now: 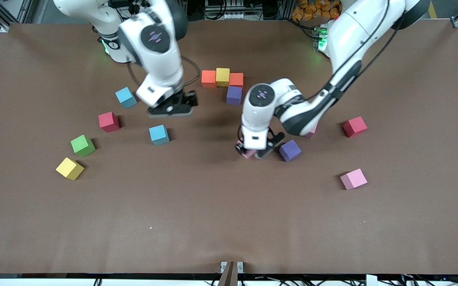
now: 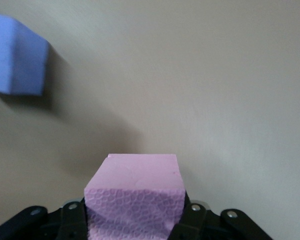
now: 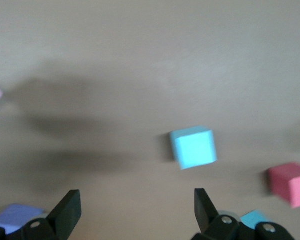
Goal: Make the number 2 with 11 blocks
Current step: 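Carry pink to center with the left gripper while the right gripper reaches green, then place pink beside purple with the left gripper while the right gripper grasps green, then place green beside pink with the right gripper while the left gripper lifts purple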
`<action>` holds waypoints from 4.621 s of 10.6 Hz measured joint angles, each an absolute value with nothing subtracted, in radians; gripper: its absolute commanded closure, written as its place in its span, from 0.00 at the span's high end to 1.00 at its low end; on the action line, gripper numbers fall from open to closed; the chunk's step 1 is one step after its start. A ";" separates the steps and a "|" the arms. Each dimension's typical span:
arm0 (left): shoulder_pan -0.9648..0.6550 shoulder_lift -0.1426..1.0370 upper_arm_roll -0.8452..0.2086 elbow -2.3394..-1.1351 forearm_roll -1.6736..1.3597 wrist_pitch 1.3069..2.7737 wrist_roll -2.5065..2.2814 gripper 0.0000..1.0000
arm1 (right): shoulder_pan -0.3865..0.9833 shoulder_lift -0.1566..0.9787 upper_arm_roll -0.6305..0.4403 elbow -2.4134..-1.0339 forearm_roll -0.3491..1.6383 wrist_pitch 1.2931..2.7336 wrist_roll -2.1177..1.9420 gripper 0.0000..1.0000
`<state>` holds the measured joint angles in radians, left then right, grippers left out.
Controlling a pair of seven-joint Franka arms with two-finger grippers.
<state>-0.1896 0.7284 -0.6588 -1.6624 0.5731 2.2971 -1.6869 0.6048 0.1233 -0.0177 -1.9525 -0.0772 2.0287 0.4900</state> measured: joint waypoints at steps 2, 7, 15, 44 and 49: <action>-0.221 0.736 -0.677 -1.693 0.573 2.297 -1.553 0.00 | 0.451 0.121 -0.020 -1.960 -0.080 2.030 0.273 1.00; -0.248 0.736 -0.735 -1.819 0.613 2.322 -1.441 0.00 | 0.175 0.122 -0.022 -2.013 -0.083 2.074 -0.294 1.00; -0.280 0.736 -0.736 -1.874 0.694 2.332 -1.429 0.01 | -0.058 0.140 -0.022 -2.308 -0.084 2.402 -0.657 1.00; 0.061 0.575 -0.781 -1.868 0.628 2.307 -1.426 1.00 | 0.193 0.122 0.081 -2.188 0.038 2.319 -0.181 0.31; 0.229 0.615 -0.782 -1.900 0.625 2.306 -1.386 1.00 | 0.420 0.127 0.085 -2.185 0.034 2.322 -0.268 0.32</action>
<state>0.2289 0.6149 -0.7816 -1.8997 0.6247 2.3056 -1.3863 0.4196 0.1272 0.0849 -2.1845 0.0340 2.3222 -0.2682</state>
